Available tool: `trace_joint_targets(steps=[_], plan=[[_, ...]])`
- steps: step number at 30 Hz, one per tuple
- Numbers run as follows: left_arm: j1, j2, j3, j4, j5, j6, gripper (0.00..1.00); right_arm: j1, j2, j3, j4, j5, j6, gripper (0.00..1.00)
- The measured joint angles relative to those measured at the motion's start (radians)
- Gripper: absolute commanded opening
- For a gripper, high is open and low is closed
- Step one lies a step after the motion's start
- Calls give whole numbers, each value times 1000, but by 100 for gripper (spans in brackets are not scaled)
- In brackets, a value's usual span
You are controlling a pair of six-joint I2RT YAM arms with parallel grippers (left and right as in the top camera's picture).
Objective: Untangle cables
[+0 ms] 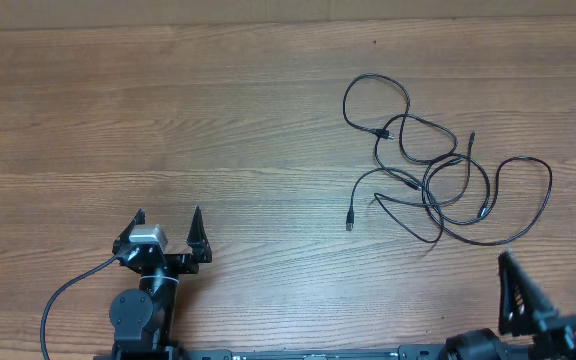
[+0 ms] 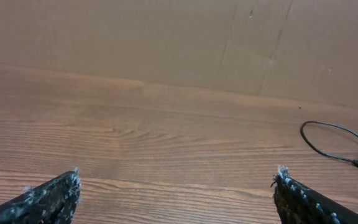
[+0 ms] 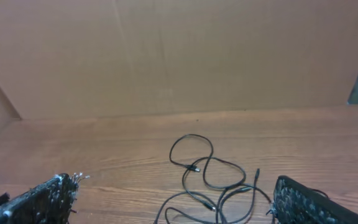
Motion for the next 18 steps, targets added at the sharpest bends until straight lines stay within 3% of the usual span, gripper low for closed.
trace_joint_targets(steps=[9, 18], plan=[[0, 0, 0, 0, 0, 0, 100, -69, -172, -296, 206, -28, 0, 100], [0, 0, 0, 0, 0, 0, 100, -81, -351, -679, 679, -57, 0, 100]])
